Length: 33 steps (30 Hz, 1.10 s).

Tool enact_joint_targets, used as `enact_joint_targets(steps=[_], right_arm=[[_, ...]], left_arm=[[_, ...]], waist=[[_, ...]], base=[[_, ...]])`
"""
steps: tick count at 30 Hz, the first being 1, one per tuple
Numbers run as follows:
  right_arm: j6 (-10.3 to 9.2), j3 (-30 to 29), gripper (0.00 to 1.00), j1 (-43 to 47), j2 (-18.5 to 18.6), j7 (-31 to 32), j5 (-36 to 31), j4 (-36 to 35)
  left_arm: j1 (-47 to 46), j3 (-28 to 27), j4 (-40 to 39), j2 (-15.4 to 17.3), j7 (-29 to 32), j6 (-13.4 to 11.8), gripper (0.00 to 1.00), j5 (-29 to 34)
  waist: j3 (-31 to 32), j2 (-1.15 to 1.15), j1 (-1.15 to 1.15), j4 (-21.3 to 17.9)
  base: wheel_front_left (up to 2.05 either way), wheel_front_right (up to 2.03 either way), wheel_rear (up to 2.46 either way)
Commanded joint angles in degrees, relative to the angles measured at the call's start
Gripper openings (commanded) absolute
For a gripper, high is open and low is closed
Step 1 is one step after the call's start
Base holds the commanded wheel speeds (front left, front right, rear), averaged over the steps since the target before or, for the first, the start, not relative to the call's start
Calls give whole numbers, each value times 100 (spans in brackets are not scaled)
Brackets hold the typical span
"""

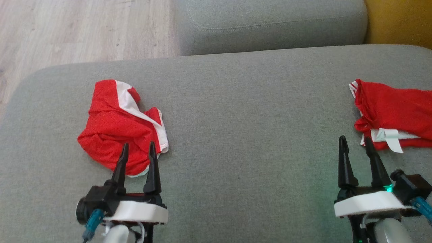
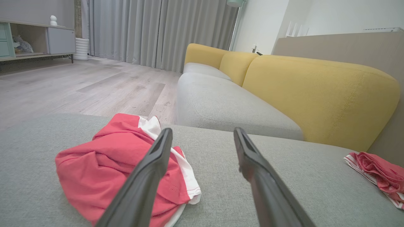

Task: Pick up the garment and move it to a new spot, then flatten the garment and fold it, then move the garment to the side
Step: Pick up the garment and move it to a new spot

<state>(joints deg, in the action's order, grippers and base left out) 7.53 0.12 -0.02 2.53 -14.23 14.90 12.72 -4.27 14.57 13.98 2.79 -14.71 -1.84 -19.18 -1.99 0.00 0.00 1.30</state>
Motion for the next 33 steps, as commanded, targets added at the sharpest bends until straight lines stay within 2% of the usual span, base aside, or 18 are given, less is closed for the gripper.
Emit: enact_joint_targets(steps=[1, 7, 18, 24, 33], right_arm=[[-4, 147, 100, -182, 35, -75, 43, -218], [-4, 211, 100, -102, 35, -76, 101, -282], [-4, 771, 100, 11, 35, -76, 25, -270], [-4, 860, 100, 43, 35, -76, 80, -273], [-4, 997, 100, 40, 35, -76, 123, -254]], left_arm=[[-110, -190, -196, 9, -29, -19, 100, -28], [-113, -163, -171, 9, -29, -14, 100, -19], [9, -257, -173, 9, -29, 1, 100, 79], [80, -333, -184, 9, -29, 2, 100, 88], [95, -469, -150, 9, -29, 66, 100, 188]], waist=[[12, 0, 0, 10], [70, 0, 0, 178], [209, 0, 0, 1034], [249, 0, 0, 1430], [221, 0, 0, 1708]], base=[[0, 0, 0], [0, 0, 0], [0, 0, 0], [0, 0, 0], [0, 0, 0]])
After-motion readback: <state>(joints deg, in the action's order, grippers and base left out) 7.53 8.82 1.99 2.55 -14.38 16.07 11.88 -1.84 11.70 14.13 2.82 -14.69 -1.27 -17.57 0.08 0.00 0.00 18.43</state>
